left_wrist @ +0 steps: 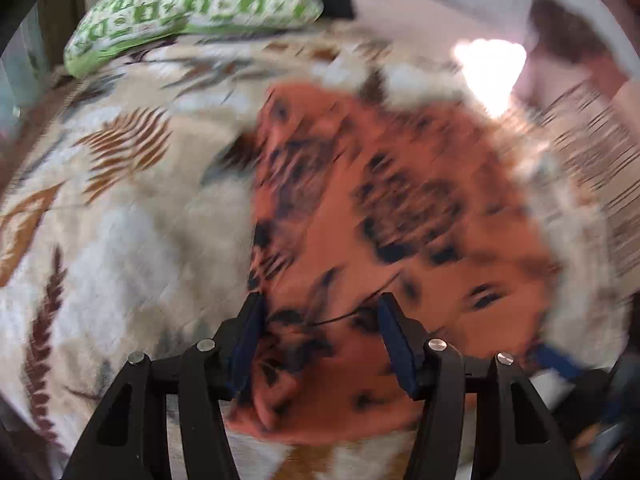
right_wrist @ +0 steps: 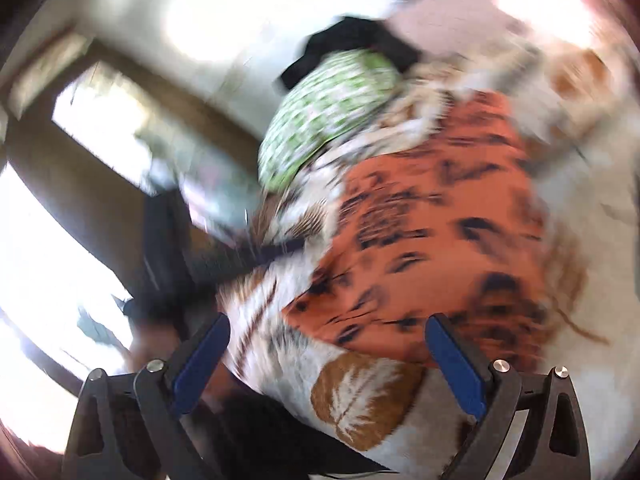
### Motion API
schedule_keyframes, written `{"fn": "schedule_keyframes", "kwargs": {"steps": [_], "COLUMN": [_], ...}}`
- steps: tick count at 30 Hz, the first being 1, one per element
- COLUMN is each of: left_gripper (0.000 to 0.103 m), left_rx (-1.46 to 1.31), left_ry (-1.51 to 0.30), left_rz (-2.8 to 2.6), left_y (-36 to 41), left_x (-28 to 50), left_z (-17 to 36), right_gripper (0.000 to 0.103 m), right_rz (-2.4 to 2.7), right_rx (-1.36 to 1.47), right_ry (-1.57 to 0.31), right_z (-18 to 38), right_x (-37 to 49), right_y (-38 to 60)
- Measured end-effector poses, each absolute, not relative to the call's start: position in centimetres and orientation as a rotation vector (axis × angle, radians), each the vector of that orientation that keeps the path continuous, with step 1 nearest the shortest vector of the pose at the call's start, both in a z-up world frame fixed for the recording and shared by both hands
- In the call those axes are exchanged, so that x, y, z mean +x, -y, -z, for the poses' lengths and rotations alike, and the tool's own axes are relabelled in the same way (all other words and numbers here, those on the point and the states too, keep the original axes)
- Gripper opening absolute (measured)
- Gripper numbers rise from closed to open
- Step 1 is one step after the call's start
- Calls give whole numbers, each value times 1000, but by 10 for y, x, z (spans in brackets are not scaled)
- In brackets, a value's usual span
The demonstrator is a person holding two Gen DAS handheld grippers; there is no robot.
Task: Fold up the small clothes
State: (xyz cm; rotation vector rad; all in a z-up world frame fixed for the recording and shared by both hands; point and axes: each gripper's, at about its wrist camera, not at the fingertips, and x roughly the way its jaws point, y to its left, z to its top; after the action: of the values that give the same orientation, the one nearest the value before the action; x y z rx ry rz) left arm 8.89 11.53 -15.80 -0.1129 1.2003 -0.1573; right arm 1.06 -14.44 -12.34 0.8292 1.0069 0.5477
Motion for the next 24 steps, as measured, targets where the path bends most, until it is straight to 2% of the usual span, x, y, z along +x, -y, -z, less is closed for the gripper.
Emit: {"fn": "schedule_keyframes", "kwargs": {"steps": [1,3,9,15,16,17,18,19,20,24], "left_gripper": [66,65,66,66,66,67,68,68,68,68], "left_rx": [-114,-117,-84,-122,-123,-115,-106,-102,-108,-141], "left_ry": [-1187,-1169,-1013,-1086,-1097,-1093,-1085,-1079,-1078,-1083], "left_rz": [154,147,206,171,166,163,162,160,162,174], "left_y": [-115,-116,-105,-90,-89,-88,-86,-86,-87,-91], "left_x": [87,85,89,124,125,124,123,121,120,122], "left_z": [158,141,93,132,141,147,149,149,149,153], "right_gripper": [99,98,99,96,89,85,76,53,38,34], "right_rz": [-480,-508,-554,-519,-512,-515,-533,-523,-520,-476], "right_rx": [897,1071,959,919,914,910,904,885,874,672], "right_ry": [-1072,-1082,-988,-1112,-1130,-1154,-1177,-1203,-1230,-1190], "right_z": [139,153,107,139,144,152,159,167,172,155], "right_x": [18,17,48,133,144,154,164,173,180,178], "right_y": [157,178,201,210,210,208,203,198,195,177]}}
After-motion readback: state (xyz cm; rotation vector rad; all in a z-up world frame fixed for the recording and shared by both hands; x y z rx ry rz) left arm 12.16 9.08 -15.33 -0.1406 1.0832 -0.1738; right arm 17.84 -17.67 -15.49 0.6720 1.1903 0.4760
